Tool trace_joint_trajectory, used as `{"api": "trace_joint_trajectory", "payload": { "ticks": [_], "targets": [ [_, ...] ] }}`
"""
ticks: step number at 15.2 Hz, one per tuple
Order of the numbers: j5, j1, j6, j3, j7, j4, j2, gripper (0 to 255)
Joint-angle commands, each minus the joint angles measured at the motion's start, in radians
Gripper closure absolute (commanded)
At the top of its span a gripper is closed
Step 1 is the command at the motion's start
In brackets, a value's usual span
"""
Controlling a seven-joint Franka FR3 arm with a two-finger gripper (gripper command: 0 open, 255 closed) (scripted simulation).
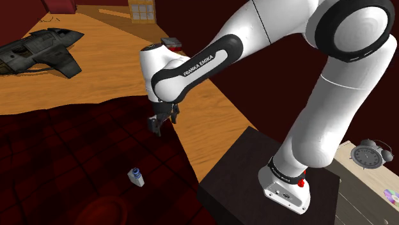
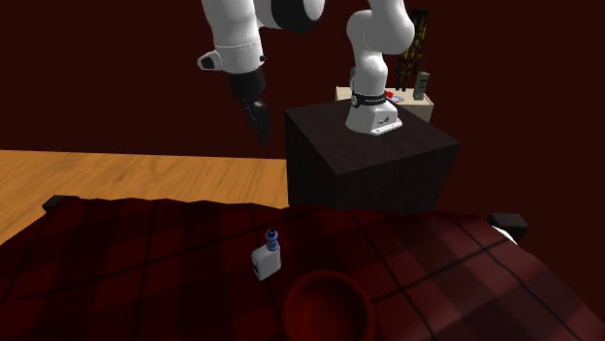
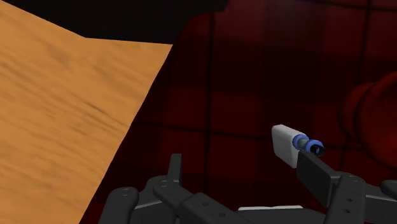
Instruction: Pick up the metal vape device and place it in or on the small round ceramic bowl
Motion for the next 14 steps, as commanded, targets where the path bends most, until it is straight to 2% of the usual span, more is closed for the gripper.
{"api": "trace_joint_trajectory", "payload": {
  "ticks": [1,7,14],
  "targets": [
    [-0.031,0.019,0.014,0.008,0.029,0.054,0.084,0],
    [-0.115,0.092,0.028,0.005,0.09,0.232,0.322,0],
    [-0.181,0.194,-0.006,-0.015,0.125,0.494,0.599,0]
  ]
}}
